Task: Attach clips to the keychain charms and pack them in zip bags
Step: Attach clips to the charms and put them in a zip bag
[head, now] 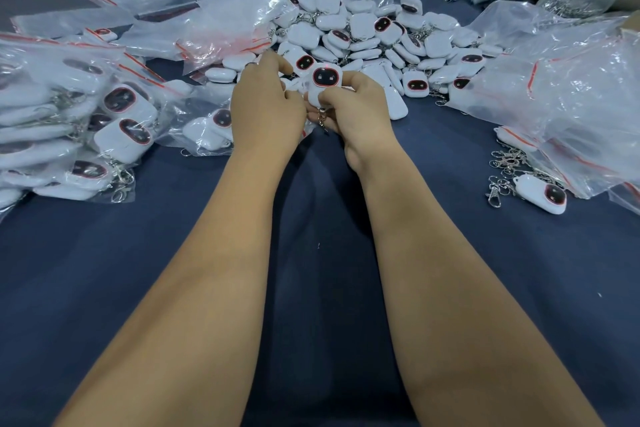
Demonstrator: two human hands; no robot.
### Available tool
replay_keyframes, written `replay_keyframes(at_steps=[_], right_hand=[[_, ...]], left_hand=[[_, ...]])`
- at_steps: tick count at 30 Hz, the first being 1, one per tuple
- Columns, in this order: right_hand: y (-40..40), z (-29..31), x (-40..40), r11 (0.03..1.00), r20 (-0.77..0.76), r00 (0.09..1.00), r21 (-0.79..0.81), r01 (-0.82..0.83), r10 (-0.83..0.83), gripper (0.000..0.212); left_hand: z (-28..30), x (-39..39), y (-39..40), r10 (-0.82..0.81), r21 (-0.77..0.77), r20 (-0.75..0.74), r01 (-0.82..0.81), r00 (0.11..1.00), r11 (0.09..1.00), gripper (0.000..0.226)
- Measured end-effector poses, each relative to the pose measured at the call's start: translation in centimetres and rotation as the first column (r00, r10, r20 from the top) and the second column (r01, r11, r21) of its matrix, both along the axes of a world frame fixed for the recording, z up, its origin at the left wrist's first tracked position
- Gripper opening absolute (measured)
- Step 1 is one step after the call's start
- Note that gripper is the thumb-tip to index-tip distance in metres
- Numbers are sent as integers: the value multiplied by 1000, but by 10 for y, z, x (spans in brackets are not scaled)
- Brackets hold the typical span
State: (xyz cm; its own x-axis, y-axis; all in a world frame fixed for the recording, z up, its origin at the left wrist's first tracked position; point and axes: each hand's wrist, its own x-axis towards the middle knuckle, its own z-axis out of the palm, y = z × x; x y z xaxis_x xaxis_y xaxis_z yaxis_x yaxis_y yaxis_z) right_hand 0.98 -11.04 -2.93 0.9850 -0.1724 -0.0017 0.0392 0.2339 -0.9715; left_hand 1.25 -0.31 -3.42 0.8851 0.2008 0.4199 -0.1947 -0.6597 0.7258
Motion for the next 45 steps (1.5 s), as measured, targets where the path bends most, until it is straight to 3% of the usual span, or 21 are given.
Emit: replay_keyframes(at_steps=[6,15,18,20,33,37,45], right_hand=[[0,2,0,1000,-25,999,16,-21,21,20],[-1,4,-1,996,-41,996,42,-81,83,16],[-2,4,-1,996,-35,996,44,-80,81,14],[-2,4,-1,996,-42,996,54,-76,78,14],[-2,-1,0,992,2,997,-104,-72,73,21],[-3,-3,0,989,23,996,-119,-87,91,17],[-2,0,0,993,1,995,-66,-100,100,18]], left_hand=[[-2,1,1,61,200,-37,-52,997,978,37],[-3,-2,0,-51,40,-11,52,999,998,32],[-1,-1,0,-68,-162,-79,55,995,985,35],[1,-1,0,-72,-218,-113,46,991,975,35],[9,-10,-2,-131,-220,-168,93,977,971,26],[12,-12,-4,-165,-279,-183,109,969,954,25],[8,-6,-3,-151,-225,-121,121,981,967,23]])
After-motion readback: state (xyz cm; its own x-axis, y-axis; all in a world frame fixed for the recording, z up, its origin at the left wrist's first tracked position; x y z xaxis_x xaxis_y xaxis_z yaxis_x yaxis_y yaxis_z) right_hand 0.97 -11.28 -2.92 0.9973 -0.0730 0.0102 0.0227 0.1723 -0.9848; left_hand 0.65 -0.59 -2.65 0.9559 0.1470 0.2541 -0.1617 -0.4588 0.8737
